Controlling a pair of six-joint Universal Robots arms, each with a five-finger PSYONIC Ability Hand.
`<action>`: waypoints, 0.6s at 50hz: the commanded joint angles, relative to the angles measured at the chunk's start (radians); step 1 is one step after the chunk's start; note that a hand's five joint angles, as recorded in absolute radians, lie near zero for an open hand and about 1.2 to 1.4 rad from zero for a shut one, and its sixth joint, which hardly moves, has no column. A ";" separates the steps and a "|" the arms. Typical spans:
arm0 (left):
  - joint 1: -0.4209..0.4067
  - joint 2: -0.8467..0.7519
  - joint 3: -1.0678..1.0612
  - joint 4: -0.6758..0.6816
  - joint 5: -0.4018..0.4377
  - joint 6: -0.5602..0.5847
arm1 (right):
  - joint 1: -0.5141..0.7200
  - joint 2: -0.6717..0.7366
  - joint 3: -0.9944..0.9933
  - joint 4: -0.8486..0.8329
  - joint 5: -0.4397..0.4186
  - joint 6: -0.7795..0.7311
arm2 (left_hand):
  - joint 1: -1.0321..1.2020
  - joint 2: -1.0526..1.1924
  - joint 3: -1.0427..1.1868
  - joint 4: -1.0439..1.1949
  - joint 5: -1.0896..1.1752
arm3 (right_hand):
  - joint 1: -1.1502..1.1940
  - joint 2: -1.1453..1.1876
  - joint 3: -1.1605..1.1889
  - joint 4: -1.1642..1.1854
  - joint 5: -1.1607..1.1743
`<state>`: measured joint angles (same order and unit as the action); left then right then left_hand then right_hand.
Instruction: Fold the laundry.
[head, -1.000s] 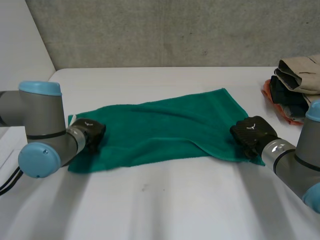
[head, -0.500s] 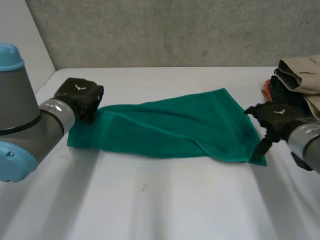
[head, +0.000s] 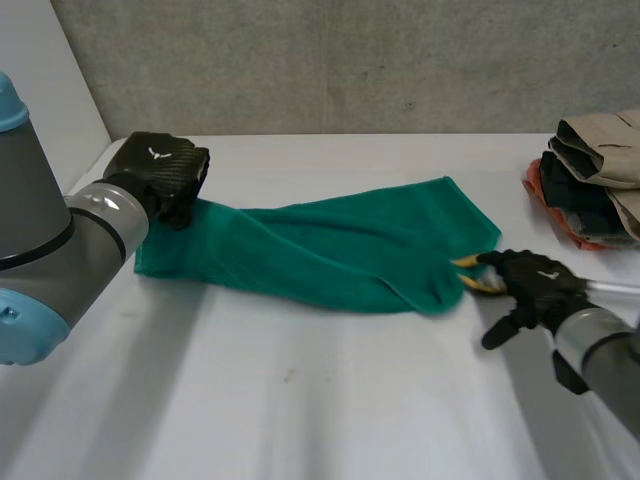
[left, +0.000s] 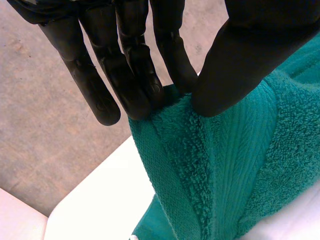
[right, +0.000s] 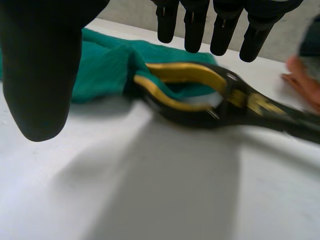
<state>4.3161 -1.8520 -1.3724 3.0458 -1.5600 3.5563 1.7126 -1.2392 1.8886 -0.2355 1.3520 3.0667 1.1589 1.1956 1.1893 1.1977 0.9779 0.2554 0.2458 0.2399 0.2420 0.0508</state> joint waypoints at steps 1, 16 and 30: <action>0.001 0.019 0.010 0.005 0.000 -0.001 | 0.119 0.158 -0.114 -0.065 0.010 -0.016 | 0.237 0.201 0.207 0.199 0.244 | 0.167 0.176 0.182 0.180 0.197; 0.002 0.143 -0.020 0.030 0.005 -0.066 | 0.148 0.058 -0.221 -0.184 0.182 -0.055 | 0.237 0.201 0.207 0.199 0.244 | 0.011 0.020 0.026 0.024 0.041; -0.021 0.312 -0.083 0.048 0.054 -0.066 | 0.159 -0.007 -0.382 0.203 -0.020 -0.253 | 0.237 0.201 0.207 0.199 0.244 | -0.081 -0.071 -0.065 -0.067 -0.051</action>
<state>4.3060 -1.5886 -1.4375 3.0929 -1.5154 3.4898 1.8584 -1.2850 1.6061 -0.1732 1.4432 2.8807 1.1588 1.1983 1.1937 1.2015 0.9779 0.2249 0.2093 0.2076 0.2050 0.0456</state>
